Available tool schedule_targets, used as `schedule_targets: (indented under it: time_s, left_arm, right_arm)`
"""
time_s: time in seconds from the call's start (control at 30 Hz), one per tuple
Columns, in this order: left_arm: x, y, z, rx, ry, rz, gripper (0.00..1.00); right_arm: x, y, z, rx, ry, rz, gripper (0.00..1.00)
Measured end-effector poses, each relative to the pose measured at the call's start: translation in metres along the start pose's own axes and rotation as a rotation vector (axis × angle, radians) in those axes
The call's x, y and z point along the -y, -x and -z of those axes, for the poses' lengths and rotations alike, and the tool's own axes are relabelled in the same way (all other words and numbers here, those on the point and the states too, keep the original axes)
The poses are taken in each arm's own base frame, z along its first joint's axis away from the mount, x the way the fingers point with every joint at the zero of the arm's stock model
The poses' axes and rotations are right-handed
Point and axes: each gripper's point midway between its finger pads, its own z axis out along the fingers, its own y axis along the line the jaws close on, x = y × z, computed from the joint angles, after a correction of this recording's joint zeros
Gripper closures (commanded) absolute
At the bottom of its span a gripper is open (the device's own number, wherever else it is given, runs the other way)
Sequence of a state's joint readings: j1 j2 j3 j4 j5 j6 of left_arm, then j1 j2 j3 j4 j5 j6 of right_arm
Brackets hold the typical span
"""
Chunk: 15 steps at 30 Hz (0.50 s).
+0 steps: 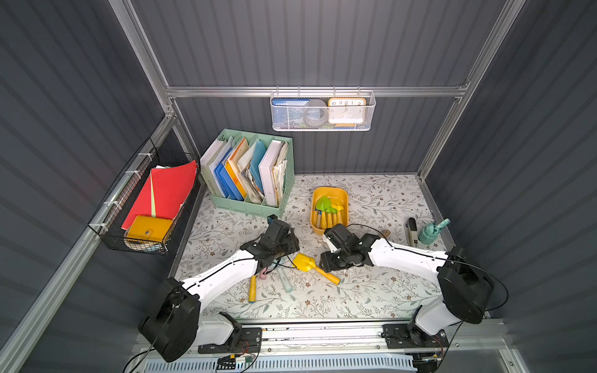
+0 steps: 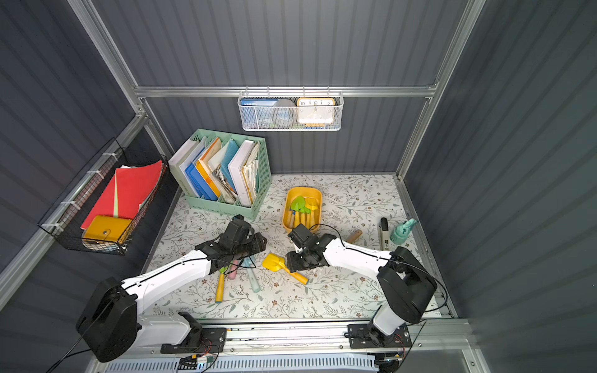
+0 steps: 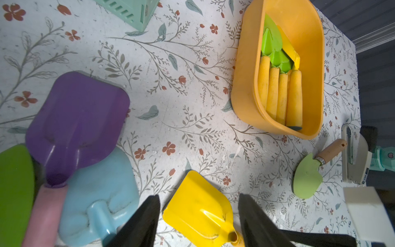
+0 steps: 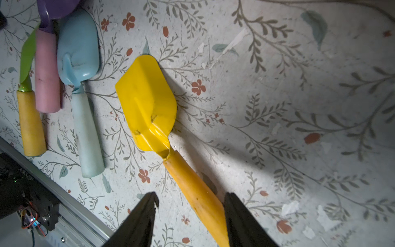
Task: Put the shovel into the storage box
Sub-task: Pick up the shovel from the center of the board.
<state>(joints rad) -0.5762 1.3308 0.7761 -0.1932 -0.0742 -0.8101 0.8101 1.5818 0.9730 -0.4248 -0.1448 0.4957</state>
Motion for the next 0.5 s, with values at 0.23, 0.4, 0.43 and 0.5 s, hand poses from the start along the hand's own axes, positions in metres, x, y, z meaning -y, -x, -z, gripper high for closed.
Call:
schedule_targets:
  time_s: [0.23,0.4,0.43,0.5]
  left_arm:
    - [0.000,-0.003,-0.002,-0.011,-0.001,0.001,0.36]
    - [0.000,-0.003,-0.002,-0.016,-0.005,0.001,0.36]
    - [0.000,-0.004,-0.003,-0.016,-0.005,0.001,0.36]
    - [0.000,-0.004,-0.003,-0.020,-0.005,0.001,0.36]
  right_arm:
    - [-0.002,-0.002,-0.002,-0.006,-0.021,0.032,0.45]
    - [-0.004,-0.007,-0.009,-0.032,-0.032,0.051,0.50]
    - [-0.006,-0.008,-0.011,-0.038,-0.033,0.055,0.51]
    - [-0.007,-0.011,-0.015,-0.050,-0.037,0.064,0.53]
